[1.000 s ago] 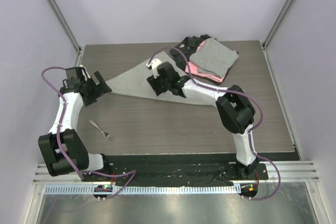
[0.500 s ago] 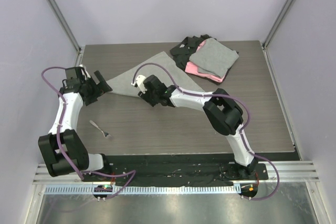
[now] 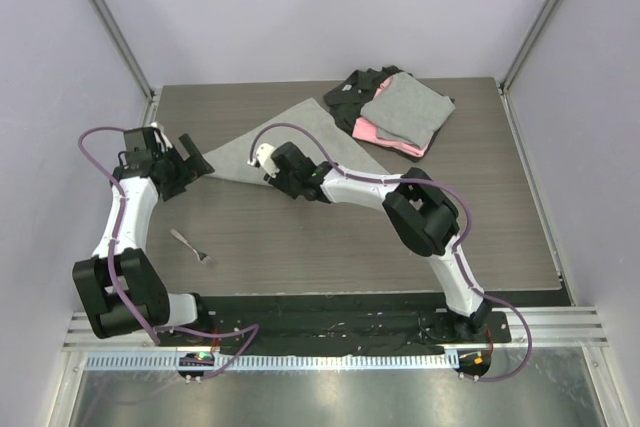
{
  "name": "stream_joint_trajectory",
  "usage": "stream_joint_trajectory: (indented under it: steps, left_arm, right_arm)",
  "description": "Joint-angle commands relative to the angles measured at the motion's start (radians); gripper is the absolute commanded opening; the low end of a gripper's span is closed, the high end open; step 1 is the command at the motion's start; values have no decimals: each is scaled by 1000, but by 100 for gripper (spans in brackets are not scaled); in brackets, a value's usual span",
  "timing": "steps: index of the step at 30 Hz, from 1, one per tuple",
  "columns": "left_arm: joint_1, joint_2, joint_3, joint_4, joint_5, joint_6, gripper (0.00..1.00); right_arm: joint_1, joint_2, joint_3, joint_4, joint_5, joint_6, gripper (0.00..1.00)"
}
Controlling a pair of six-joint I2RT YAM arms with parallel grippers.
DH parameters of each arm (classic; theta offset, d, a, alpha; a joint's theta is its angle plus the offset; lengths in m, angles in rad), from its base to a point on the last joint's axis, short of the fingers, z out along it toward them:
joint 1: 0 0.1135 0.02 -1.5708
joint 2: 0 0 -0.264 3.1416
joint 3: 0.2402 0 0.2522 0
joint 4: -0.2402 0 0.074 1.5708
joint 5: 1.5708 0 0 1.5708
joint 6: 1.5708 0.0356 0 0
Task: Fold the napkin, place the utensils inside, and roll it up
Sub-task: Fold the napkin
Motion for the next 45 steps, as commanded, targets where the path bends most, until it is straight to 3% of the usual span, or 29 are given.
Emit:
stream_joint_trajectory:
  steps: [1, 29, 45]
  left_arm:
    - [6, -25, -1, 37, 26, -4, 100]
    - [6, -36, -7, 46, 65, -15, 100]
    - [9, -33, -6, 46, 72, -17, 100]
  right_arm:
    - [14, 2, 38, 17, -12, -26, 40]
    - [22, 71, 67, -11, 37, -72, 33]
    - [33, 97, 59, -52, -1, -127, 14]
